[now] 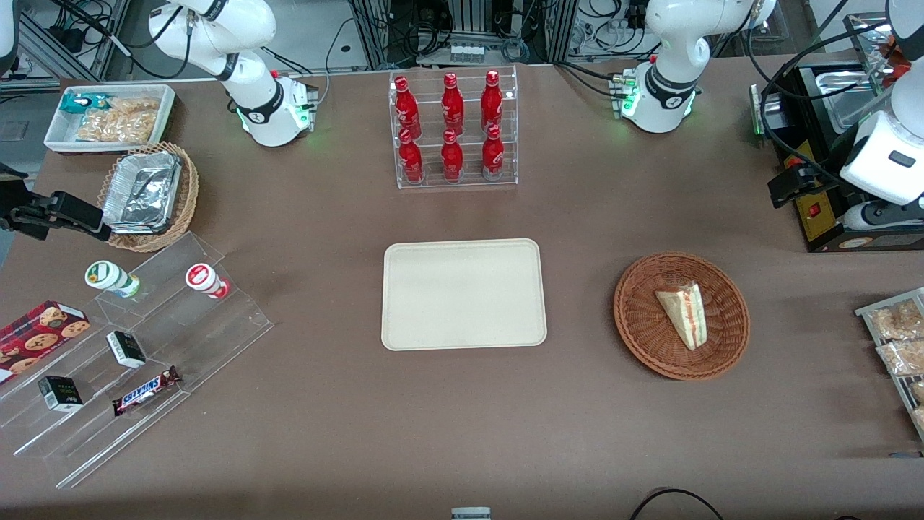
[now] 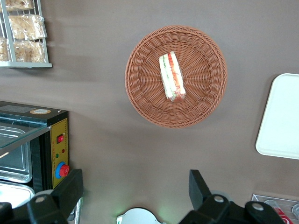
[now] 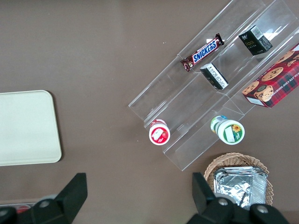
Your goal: Place sandwich from basket to tray
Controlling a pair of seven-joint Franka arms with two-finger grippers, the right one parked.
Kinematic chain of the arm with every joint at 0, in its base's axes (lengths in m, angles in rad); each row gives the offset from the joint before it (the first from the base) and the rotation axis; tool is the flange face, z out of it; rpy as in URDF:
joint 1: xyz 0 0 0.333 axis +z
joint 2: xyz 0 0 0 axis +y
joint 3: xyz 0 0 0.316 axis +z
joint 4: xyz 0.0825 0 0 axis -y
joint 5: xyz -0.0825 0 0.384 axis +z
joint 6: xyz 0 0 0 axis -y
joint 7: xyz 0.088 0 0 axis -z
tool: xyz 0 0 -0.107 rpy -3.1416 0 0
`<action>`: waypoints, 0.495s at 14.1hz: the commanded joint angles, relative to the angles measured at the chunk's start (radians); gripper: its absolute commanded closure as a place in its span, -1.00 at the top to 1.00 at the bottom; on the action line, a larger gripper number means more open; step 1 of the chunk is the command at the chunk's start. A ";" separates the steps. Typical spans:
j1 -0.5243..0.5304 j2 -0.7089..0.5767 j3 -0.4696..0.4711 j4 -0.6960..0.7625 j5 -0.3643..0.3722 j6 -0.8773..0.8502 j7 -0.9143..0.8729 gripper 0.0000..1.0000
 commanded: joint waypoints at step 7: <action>0.001 0.005 -0.004 -0.050 -0.005 0.014 0.011 1.00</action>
